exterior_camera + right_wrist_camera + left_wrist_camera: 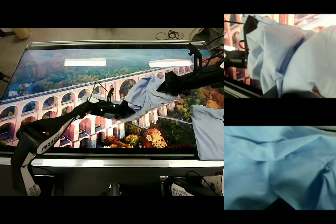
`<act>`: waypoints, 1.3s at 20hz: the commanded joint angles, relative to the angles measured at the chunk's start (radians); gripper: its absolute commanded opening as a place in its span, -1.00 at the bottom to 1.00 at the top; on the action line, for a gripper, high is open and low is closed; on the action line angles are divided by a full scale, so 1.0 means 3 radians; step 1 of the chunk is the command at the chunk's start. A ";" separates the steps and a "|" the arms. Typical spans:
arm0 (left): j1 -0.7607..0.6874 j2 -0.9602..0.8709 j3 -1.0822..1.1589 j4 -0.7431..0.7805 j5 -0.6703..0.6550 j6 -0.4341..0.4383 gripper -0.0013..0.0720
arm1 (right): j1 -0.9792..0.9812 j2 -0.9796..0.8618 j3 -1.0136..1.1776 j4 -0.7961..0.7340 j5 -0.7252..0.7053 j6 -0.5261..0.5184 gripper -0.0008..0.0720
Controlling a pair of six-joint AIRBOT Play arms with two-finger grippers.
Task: Fold the shirts.
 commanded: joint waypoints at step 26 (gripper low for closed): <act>0.2372 0.2684 -0.0005 0.4372 -0.1567 -0.0755 -0.90 | 0.0403 -0.1114 -0.0132 -0.1171 -0.0229 0.0360 0.86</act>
